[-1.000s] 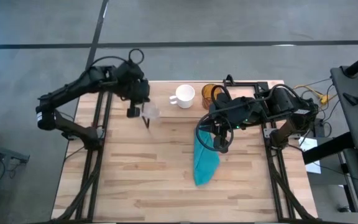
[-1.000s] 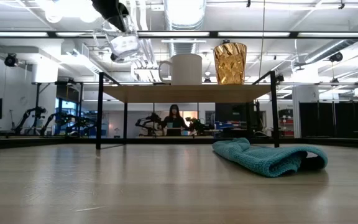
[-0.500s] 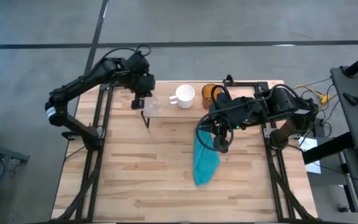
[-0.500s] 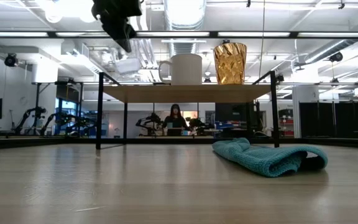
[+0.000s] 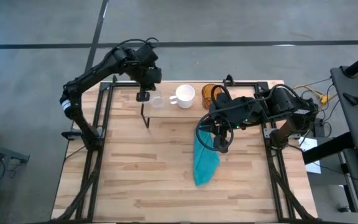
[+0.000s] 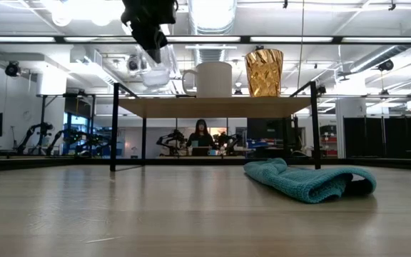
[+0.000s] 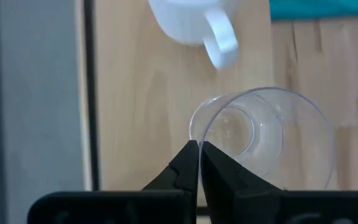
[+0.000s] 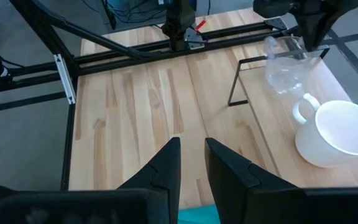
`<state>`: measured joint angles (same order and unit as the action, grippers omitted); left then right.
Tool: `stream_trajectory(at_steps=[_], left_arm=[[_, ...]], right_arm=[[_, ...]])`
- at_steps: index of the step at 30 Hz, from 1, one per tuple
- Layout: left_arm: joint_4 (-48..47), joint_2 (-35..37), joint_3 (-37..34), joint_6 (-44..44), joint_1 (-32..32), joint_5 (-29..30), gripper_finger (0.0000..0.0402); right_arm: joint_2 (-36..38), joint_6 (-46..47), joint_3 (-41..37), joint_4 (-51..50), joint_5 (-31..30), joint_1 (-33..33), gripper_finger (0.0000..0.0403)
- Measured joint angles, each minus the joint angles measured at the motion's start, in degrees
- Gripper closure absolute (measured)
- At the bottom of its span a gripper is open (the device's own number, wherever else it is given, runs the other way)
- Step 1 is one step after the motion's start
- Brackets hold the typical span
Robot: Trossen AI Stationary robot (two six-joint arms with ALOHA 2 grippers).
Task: Stack small to large cups/mugs on shelf
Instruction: Put the transparent mug on the shelf
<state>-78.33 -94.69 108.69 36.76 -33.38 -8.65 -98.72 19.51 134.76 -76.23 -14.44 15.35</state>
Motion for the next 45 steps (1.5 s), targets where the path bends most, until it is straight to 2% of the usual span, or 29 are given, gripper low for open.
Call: stream_trajectory(at_steps=[6,45], left_arm=[[-3.3,-2.0,2.0,0.3,-0.3,1.2,0.0402],[-1.2,-2.5,0.4,-0.4,-0.2,-0.4,0.0401]], right_arm=[[0.0,0.0,0.0,0.0,0.0,0.0,0.0335],[0.0,0.0,0.0,-0.2,0.0,0.0,0.0335]])
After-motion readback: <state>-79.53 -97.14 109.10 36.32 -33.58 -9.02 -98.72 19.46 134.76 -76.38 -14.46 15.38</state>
